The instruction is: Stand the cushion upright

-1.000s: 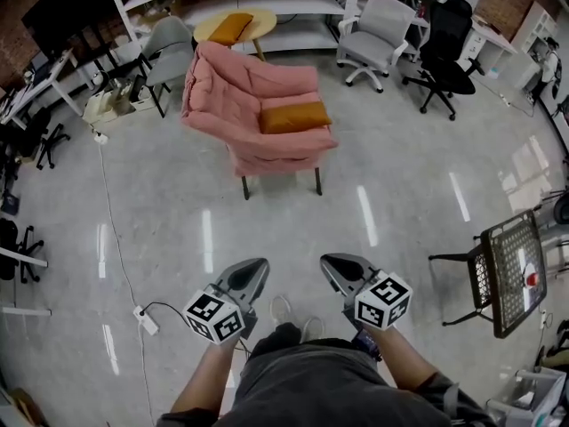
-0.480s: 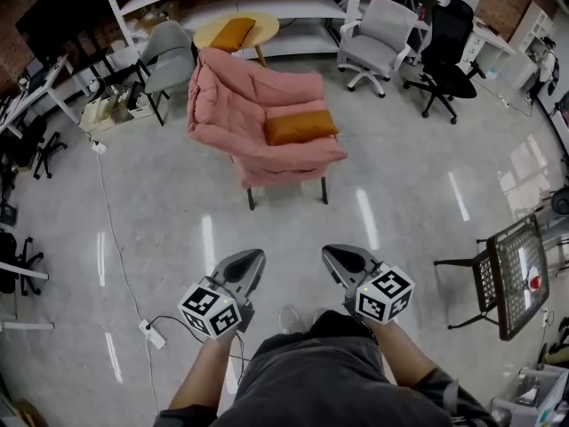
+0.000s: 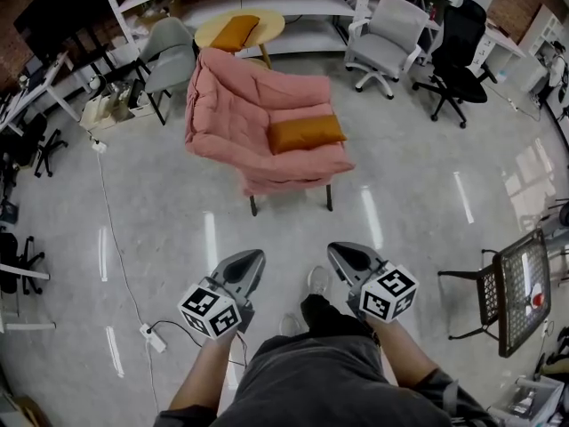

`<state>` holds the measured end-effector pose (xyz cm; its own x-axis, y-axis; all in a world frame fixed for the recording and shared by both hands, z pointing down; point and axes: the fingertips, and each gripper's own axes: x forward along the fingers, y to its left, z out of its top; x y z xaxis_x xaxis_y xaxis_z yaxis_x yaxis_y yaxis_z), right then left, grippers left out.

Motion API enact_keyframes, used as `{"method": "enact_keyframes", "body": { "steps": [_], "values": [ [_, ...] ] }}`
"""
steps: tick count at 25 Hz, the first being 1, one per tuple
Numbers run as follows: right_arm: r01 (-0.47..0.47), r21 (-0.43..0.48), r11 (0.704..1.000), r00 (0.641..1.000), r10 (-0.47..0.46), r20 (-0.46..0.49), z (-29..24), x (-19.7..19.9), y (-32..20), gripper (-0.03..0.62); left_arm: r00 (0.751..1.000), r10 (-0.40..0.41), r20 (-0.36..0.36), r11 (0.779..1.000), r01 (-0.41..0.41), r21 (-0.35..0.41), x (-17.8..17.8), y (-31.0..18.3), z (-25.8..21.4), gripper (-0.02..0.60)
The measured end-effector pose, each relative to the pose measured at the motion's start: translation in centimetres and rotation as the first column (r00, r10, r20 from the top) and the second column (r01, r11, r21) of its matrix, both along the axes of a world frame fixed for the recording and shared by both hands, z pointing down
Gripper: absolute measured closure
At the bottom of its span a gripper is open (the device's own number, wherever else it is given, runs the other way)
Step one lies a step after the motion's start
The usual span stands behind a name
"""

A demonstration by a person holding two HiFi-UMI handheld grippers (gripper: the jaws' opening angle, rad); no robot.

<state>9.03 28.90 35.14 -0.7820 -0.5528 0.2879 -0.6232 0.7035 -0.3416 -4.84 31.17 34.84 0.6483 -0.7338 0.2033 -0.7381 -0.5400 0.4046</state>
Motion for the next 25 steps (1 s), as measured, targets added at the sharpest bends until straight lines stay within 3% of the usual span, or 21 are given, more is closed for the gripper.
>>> {"method": "enact_keyframes", "body": {
  "steps": [13, 25],
  "values": [
    [0.049, -0.076, 0.996, 0.999, -0.049, 0.01, 2.2, 4.2, -17.0, 0.579, 0.999, -0.043, 0.033, 0.998, 0.044, -0.035, 4.1, -16.5, 0.7, 0.572],
    [0.063, -0.125, 0.99, 0.998, -0.063, 0.004, 4.8, 6.4, -26.8, 0.579, 0.997, -0.046, 0.058, 0.994, 0.052, -0.095, 5.9, -25.6, 3.4, 0.572]
  ]
}}
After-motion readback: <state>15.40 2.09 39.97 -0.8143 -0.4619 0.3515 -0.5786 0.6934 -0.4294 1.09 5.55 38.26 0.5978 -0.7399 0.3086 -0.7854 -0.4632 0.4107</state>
